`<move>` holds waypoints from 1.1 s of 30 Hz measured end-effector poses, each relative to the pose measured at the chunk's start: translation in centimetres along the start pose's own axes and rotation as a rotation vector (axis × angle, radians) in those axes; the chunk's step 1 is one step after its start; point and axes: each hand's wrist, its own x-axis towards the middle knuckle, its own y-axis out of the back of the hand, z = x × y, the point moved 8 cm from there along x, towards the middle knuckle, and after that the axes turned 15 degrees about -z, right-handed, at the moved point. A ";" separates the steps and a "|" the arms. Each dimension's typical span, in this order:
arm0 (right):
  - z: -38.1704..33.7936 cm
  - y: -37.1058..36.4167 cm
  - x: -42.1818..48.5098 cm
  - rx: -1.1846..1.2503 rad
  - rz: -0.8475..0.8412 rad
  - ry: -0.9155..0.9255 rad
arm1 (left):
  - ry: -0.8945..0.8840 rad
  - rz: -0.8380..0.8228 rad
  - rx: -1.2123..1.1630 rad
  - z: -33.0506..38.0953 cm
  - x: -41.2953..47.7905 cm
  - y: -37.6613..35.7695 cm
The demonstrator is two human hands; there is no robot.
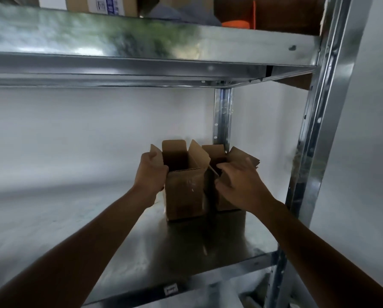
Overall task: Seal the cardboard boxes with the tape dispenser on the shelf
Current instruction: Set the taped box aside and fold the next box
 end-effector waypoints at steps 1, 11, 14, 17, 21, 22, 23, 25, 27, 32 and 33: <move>-0.1 0.0 -0.1 0.004 -0.011 -0.002 | -0.011 0.011 -0.008 0.1 -0.2 0.1; -1.8 1.9 -0.9 0.114 0.045 0.032 | -0.036 -0.022 0.050 1.4 -1.6 1.0; -4.7 3.2 -1.7 0.112 0.121 0.127 | -0.099 0.033 0.170 1.9 -2.4 3.1; -9.1 3.2 -1.3 0.027 0.124 0.263 | -0.155 0.037 0.399 2.8 -2.9 5.4; -14.7 2.0 0.1 -0.009 0.085 0.346 | -0.220 0.091 0.729 3.7 -5.5 8.9; -16.0 1.5 0.5 0.027 0.071 0.355 | -0.246 0.111 0.801 4.0 -6.5 9.9; -17.4 0.9 1.1 0.060 0.051 0.360 | -0.268 0.138 0.864 4.3 -7.5 11.1; -20.8 -0.2 2.0 0.090 0.020 0.378 | -0.293 0.207 0.995 4.6 -9.9 14.1; -24.7 -1.2 2.7 0.104 -0.005 0.395 | -0.268 0.279 1.110 4.6 -12.4 17.7; -37.0 -4.3 3.1 0.169 -0.108 0.496 | -0.141 0.392 1.247 3.3 -20.8 28.6; -39.9 -4.7 2.9 0.188 -0.110 0.521 | -0.112 0.404 1.266 3.1 -22.7 31.0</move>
